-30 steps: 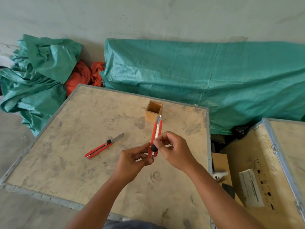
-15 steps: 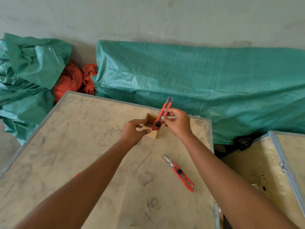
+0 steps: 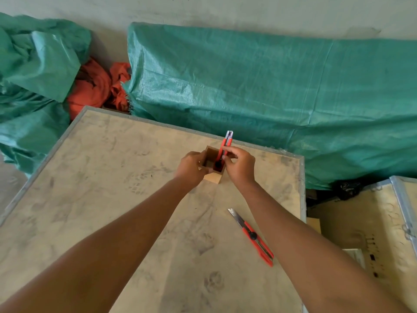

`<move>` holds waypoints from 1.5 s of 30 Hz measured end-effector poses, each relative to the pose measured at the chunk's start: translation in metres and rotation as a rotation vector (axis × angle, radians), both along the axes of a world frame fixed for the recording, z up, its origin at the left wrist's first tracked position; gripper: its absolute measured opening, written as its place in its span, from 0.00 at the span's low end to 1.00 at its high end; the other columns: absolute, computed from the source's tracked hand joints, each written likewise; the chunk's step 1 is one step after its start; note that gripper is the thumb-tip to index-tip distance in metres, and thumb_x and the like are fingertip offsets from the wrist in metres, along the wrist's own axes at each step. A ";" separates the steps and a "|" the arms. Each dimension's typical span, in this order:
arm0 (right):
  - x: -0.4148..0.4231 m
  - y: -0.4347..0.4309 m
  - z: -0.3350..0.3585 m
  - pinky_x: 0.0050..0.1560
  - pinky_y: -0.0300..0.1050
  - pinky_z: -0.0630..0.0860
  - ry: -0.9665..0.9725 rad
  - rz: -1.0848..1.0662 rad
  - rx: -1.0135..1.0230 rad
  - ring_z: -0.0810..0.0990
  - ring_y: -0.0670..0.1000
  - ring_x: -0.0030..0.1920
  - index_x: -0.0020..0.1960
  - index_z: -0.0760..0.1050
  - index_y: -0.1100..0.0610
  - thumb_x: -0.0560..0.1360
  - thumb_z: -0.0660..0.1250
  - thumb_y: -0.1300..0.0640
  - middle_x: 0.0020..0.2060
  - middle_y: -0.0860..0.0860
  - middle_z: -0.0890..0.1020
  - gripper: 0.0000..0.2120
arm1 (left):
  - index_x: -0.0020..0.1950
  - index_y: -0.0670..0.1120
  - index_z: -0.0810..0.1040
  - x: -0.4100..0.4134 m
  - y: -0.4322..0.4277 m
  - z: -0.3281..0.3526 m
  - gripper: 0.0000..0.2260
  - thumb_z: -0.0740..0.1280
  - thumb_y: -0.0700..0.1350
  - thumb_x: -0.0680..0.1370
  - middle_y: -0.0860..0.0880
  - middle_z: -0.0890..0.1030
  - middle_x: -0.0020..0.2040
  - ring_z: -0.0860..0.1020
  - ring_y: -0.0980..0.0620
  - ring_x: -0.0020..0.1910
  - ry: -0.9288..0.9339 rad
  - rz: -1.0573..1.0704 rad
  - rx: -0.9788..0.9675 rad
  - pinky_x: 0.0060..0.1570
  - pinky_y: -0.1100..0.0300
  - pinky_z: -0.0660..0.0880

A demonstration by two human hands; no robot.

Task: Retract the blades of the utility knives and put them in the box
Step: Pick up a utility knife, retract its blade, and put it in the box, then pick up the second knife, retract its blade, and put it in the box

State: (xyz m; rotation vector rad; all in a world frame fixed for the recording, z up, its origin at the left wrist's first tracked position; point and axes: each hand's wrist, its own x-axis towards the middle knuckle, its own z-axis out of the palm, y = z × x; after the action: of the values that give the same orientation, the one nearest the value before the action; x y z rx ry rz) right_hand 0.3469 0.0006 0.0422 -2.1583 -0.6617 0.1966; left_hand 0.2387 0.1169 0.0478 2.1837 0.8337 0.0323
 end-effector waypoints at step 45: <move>-0.286 0.077 -0.062 0.60 0.38 0.75 0.437 0.150 -0.276 0.84 0.55 0.57 0.65 0.80 0.55 0.78 0.70 0.60 0.57 0.55 0.85 0.15 | 0.56 0.53 0.84 -0.324 0.046 -0.064 0.10 0.72 0.46 0.74 0.47 0.78 0.54 0.75 0.44 0.56 0.224 0.257 0.069 0.47 0.52 0.75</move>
State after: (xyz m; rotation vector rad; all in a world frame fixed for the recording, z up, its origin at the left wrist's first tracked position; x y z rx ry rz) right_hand 0.0606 0.0771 -0.0199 -2.2169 -0.5634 0.8567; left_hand -0.0858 0.1626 -0.0160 2.1570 1.2534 -0.0574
